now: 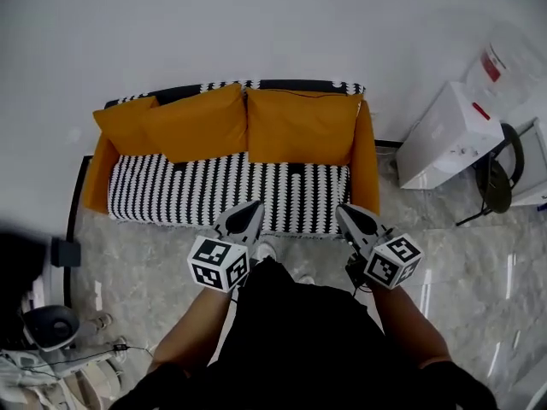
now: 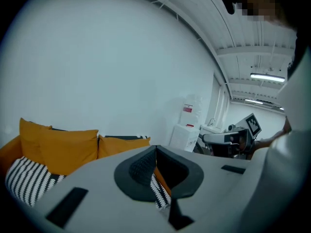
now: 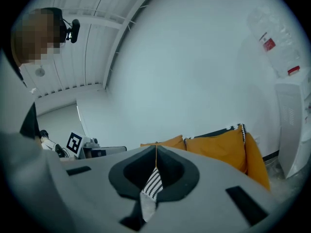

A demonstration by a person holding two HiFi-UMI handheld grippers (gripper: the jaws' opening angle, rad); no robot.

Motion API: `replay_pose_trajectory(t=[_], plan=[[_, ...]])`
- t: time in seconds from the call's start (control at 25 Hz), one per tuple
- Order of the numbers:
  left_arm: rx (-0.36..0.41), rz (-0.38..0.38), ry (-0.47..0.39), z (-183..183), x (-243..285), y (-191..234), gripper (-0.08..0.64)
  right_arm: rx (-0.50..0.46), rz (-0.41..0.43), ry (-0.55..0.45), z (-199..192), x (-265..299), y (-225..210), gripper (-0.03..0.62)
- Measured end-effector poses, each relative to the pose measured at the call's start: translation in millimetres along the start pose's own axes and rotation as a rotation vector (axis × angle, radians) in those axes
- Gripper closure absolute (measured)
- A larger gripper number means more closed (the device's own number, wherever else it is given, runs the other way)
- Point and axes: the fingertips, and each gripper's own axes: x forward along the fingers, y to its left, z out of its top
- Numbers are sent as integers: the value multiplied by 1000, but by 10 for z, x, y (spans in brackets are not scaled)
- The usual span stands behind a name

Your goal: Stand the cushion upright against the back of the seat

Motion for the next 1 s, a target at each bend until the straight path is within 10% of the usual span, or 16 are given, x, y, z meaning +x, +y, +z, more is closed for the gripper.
replay_pose_trajectory(t=[1.0], plan=[[48, -18, -36, 37, -1282, 421, 543, -180, -14, 5, -158, 313, 1394, 557]])
